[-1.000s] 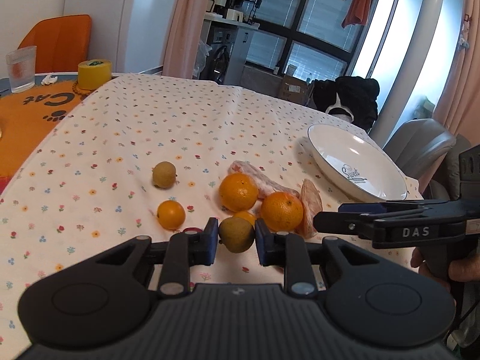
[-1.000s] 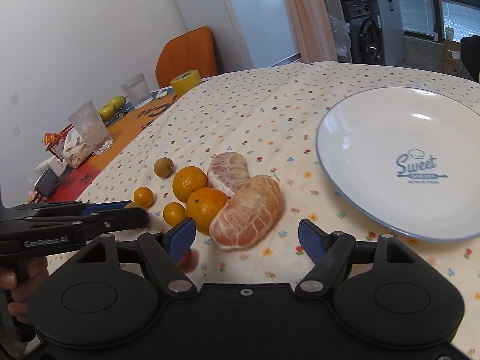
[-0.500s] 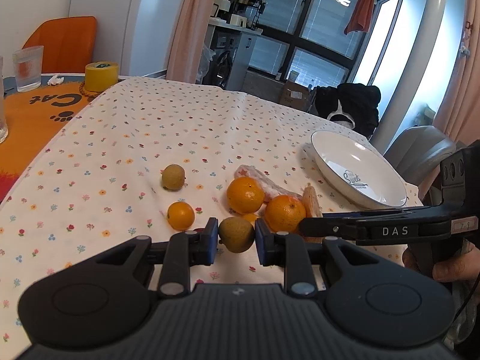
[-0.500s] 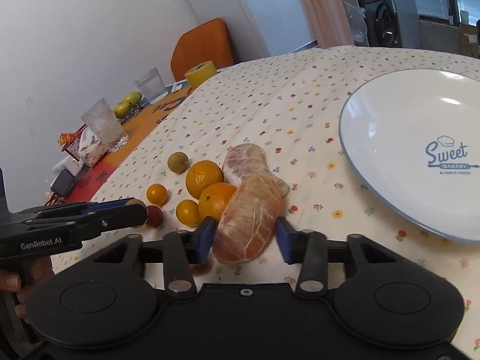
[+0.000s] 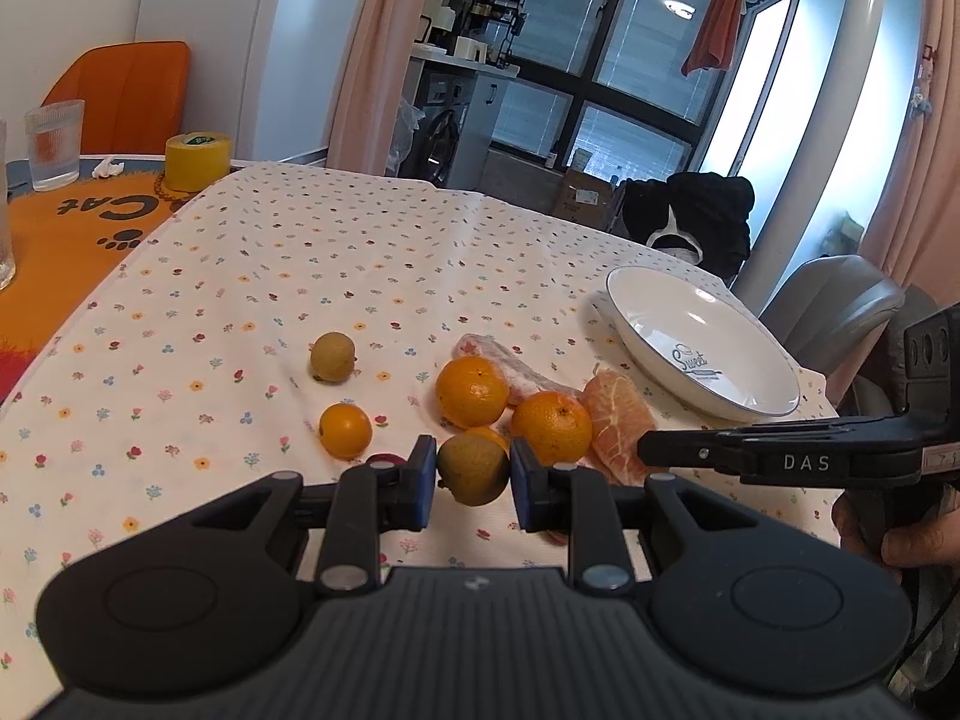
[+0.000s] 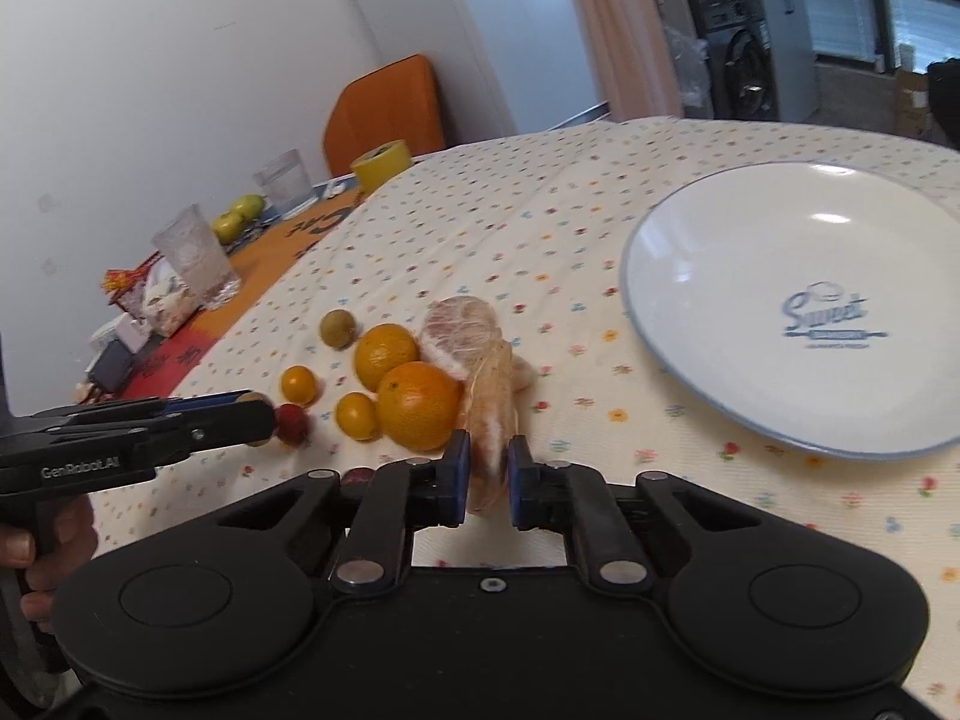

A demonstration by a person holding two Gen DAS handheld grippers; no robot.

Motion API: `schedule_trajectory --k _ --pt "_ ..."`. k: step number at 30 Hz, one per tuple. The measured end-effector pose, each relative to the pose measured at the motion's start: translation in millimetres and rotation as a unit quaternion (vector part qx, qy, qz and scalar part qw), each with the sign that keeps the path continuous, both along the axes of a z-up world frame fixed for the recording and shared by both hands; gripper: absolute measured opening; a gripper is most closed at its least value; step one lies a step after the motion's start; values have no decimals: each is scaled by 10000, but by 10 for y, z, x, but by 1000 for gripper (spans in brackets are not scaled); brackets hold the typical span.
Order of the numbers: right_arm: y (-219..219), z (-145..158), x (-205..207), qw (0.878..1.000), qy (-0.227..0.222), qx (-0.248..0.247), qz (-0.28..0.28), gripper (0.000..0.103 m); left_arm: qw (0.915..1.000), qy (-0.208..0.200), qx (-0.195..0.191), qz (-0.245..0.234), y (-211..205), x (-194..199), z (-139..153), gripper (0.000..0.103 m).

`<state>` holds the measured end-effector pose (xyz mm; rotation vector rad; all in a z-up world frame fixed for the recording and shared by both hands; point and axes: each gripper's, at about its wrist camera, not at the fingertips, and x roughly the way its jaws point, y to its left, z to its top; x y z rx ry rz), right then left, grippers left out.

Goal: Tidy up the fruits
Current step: 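Carry the pomelo segment and the plum toward the white plate with both tools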

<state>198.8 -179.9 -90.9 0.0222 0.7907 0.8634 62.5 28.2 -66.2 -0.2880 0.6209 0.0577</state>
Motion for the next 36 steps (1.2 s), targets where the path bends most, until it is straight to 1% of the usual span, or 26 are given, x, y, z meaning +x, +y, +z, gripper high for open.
schedule_trajectory --k 4,5,6,11,12,15,17,23,30,36 --pt "-18 -12 26 10000 81 45 -19 12 10000 2 -20 -24 -3 3 -20 24" --pt "-8 -11 33 9999 104 70 -17 15 10000 6 -26 -24 1 9 -25 24" --pt "14 -10 39 9999 132 85 10 20 10000 9 -35 -24 3 10 -28 24" --pt "188 -33 43 9998 115 -13 140 26 10000 42 -59 0 42 17 -53 24" --pt "224 -42 45 9998 93 -60 147 29 10000 47 -67 17 57 15 -60 24" --pt "307 -74 51 9997 -10 -232 111 31 9999 50 -86 54 93 11 -67 24" --pt "316 -88 66 9997 -14 -241 92 31 9999 45 -88 72 105 6 -68 24" --pt "297 -65 33 9994 -111 -315 105 23 9999 20 -100 70 112 5 -61 24" --pt "180 12 -3 9996 -180 -213 33 19 10000 -59 -51 11 32 35 3 24" --pt "23 86 -13 9996 -258 -115 -72 18 9999 -132 9 -94 -83 88 70 24"
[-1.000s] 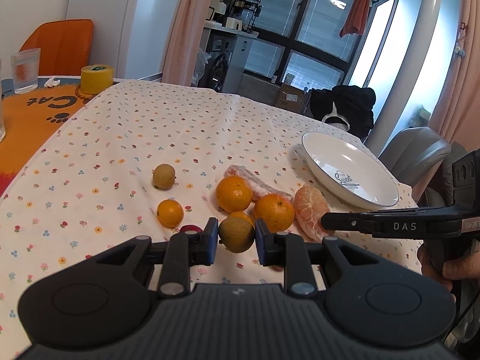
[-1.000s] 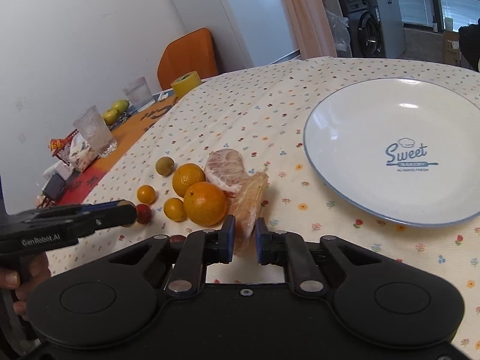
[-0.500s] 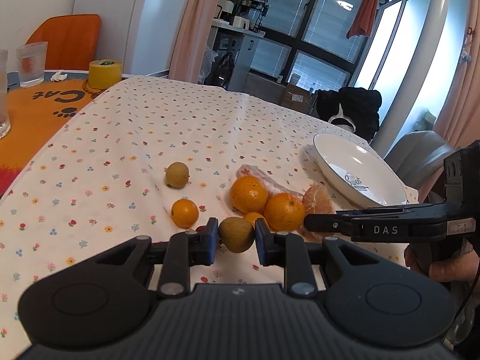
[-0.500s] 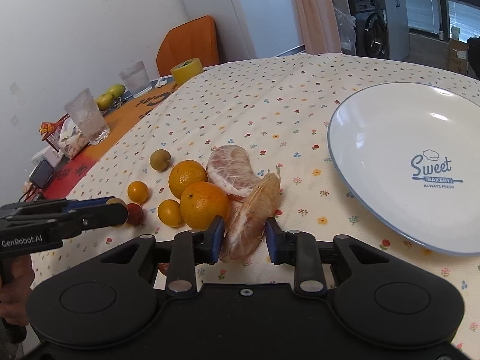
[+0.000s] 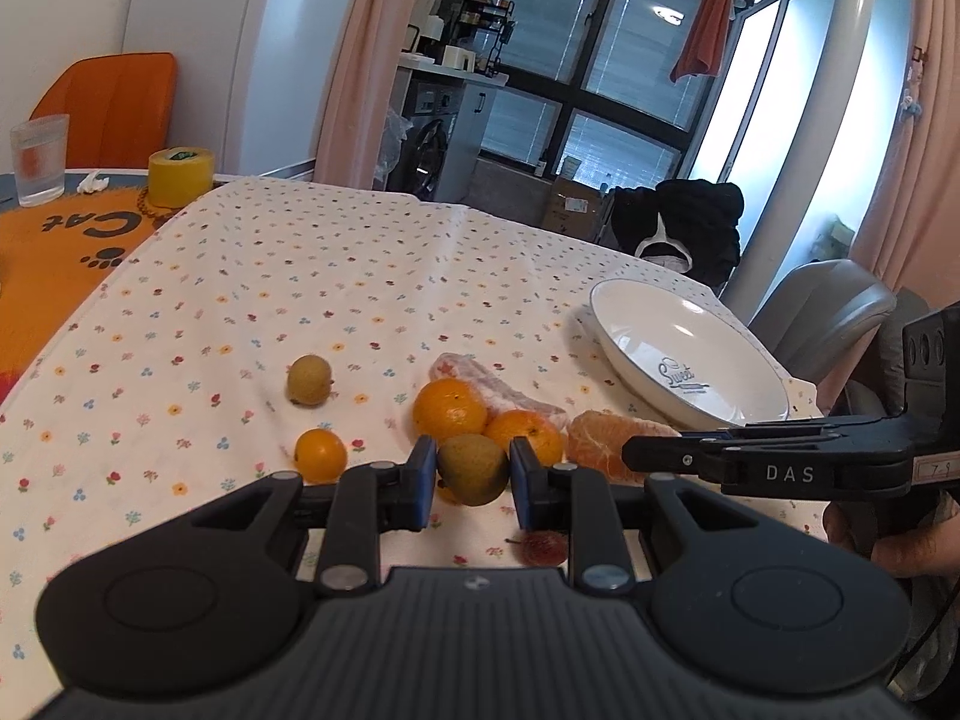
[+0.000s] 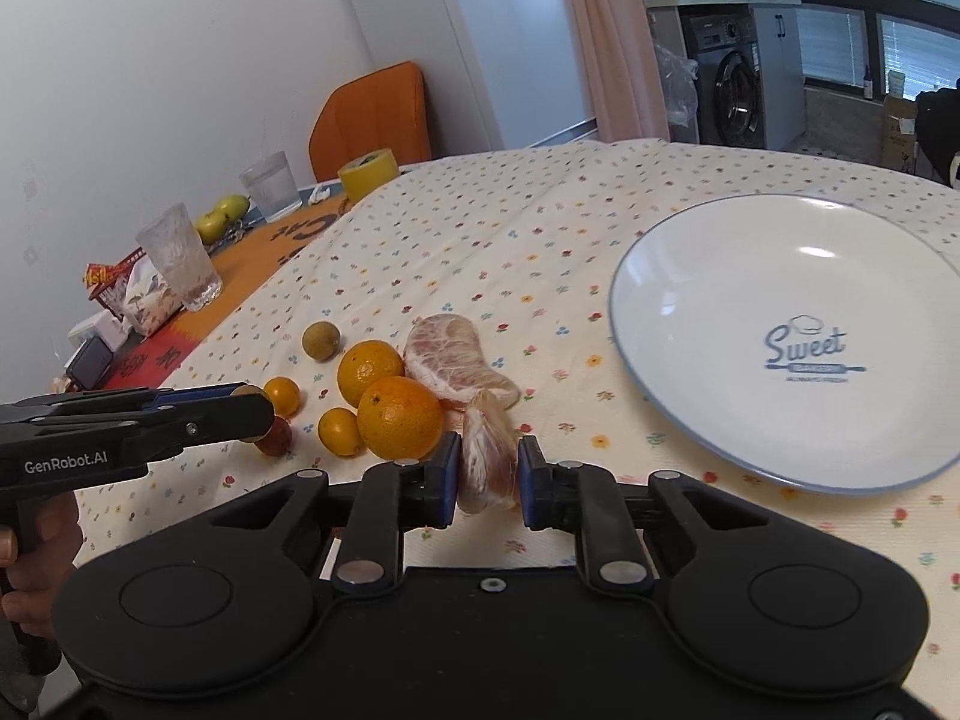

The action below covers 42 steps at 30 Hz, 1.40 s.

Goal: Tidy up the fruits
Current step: 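Carry the pomelo segment and the plum toward the white plate with both tools, then lower the pomelo segment onto the plate and open the right tool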

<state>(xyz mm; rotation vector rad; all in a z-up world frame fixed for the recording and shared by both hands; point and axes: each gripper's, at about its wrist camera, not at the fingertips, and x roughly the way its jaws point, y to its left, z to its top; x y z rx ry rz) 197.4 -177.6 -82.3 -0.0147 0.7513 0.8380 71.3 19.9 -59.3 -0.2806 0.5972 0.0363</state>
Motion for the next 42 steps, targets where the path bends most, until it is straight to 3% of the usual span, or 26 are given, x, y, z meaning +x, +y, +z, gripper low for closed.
schedule_trajectory --k 26,42 --pt "-611 242 163 9961 -391 336 -714 18 9980 -165 211 -571 -438 417 134 24" --pt "-971 176 404 9903 -444 372 -1265 18 9957 -134 376 -836 -649 726 142 24"
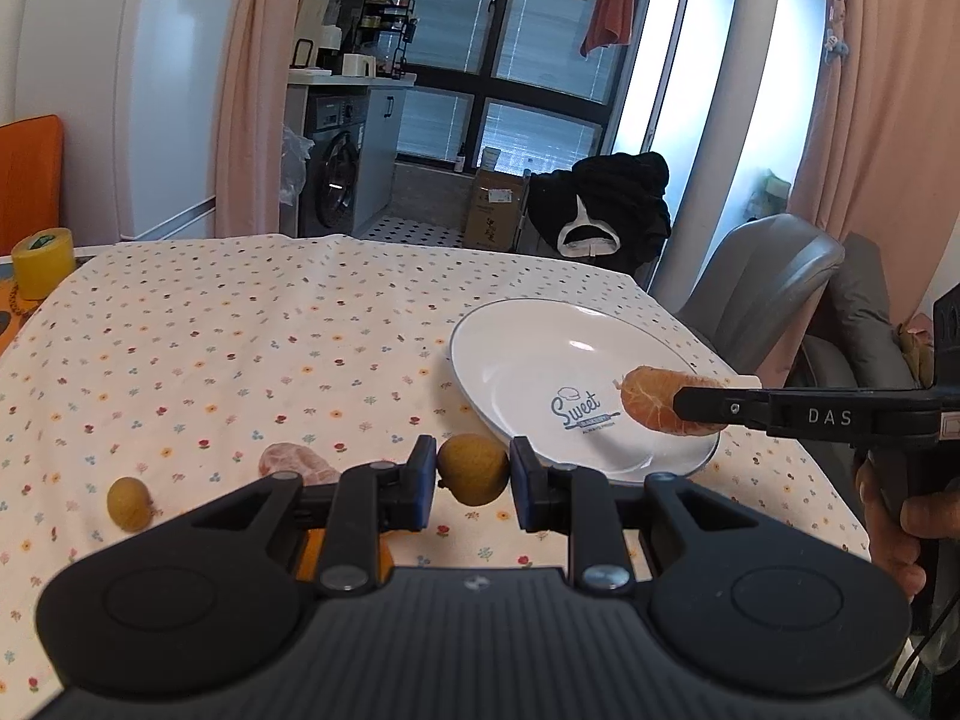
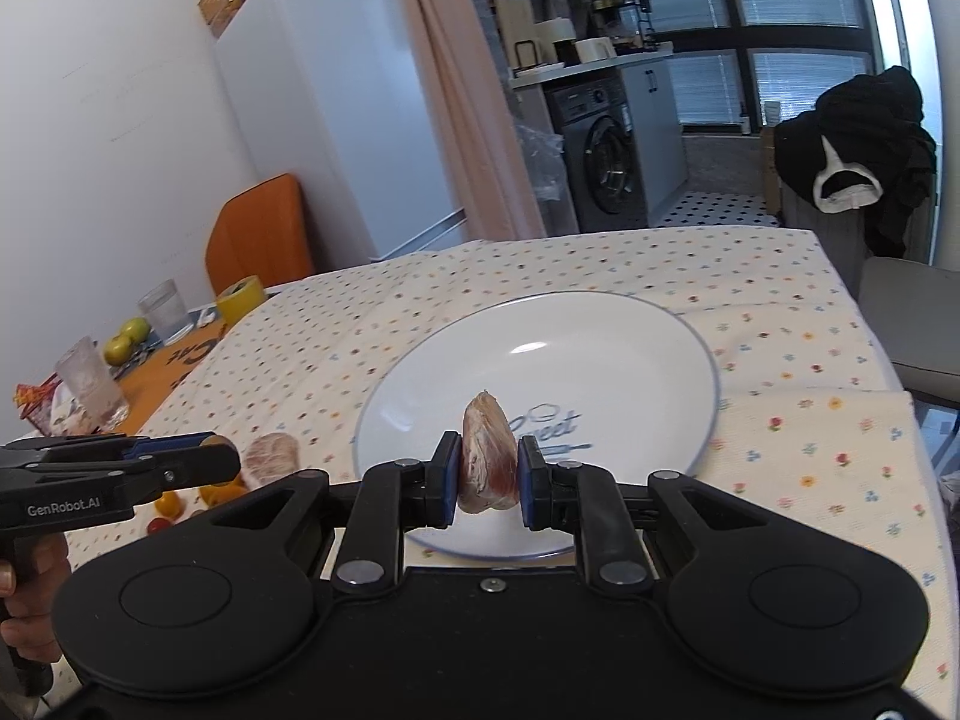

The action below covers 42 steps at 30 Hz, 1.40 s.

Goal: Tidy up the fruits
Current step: 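Lower the pomelo segment onto the plate and open the right tool, then open the left tool to drop the yellow-green plum onto the plate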

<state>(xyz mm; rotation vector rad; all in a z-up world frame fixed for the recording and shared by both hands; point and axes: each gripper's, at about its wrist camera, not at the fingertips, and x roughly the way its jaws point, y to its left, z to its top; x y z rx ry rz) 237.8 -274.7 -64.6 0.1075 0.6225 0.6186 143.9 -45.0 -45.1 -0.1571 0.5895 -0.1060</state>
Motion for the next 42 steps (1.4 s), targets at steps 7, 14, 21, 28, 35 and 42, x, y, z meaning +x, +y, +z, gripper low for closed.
schedule_trajectory --k 7,14,21,28,35,42 --pt "-90 -52 103 9998 -56 -61 -158 21 9999 53 56 -103 -105 145 -11 24" --pt "-173 -66 147 9997 -55 21 -222 30 9997 112 110 -197 -216 264 -34 24" --pt "-272 -82 131 9996 48 180 -202 40 9992 182 122 -333 -298 398 -59 24" --pt "-344 -64 78 9995 36 220 -241 49 9986 216 139 -453 -396 484 -70 24" --pt "-397 -44 39 9992 23 242 -309 53 9989 111 174 -420 -453 518 -32 29" --pt "-357 -34 9 9993 34 270 -261 56 9995 135 179 -227 -323 402 15 48"
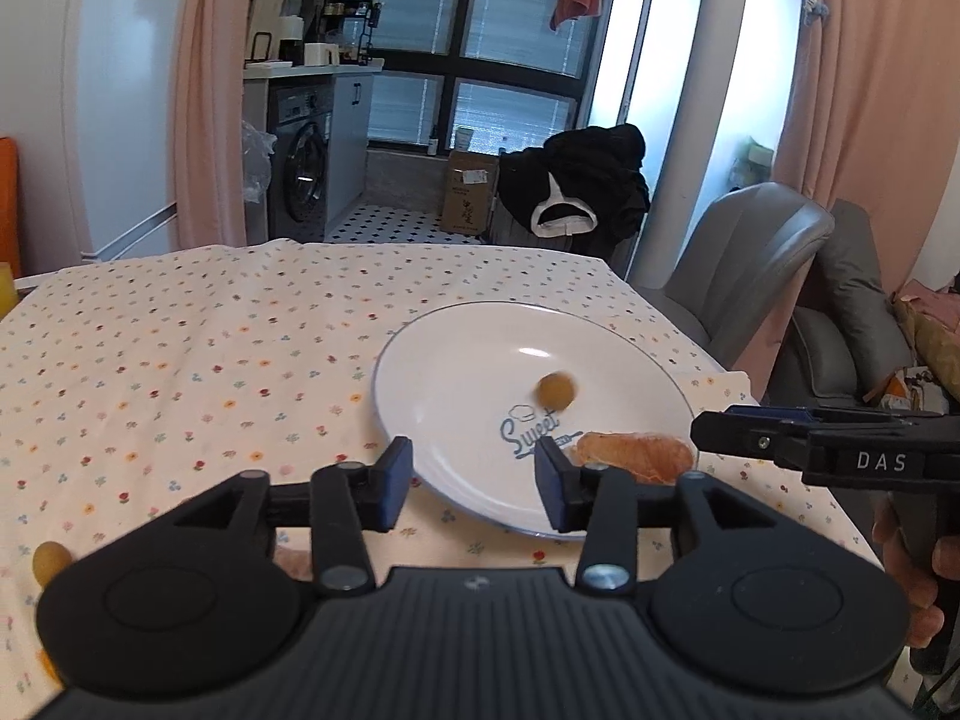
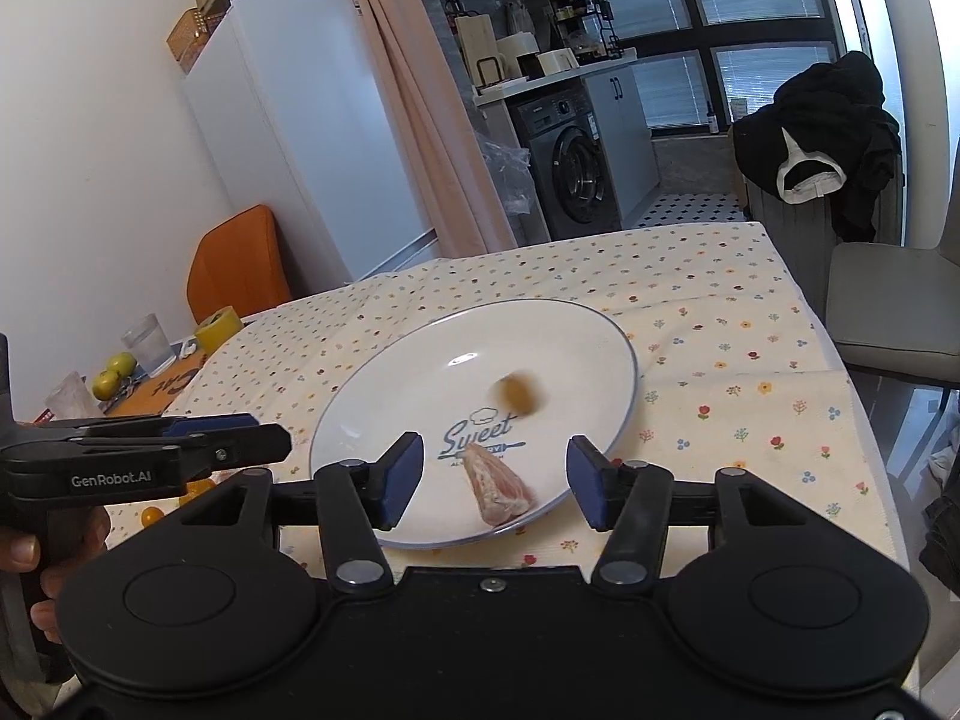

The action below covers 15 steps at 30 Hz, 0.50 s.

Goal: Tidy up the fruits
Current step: 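Open the left tool to drop the yellow-green plum onto the plate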

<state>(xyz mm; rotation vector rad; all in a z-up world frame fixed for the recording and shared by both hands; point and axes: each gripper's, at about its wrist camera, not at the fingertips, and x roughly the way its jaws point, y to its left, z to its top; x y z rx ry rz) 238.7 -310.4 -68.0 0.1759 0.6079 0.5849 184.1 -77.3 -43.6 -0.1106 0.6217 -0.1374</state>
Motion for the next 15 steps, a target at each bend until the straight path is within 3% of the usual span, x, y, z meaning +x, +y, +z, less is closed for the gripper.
schedule_trajectory --k 11,15 --pt "183 61 -94 9998 -93 -42 144 64 9987 6 -62 502 333 -234 33 72" --pt "264 91 -150 9997 -159 -47 191 74 9979 -18 -46 650 445 -344 47 77"
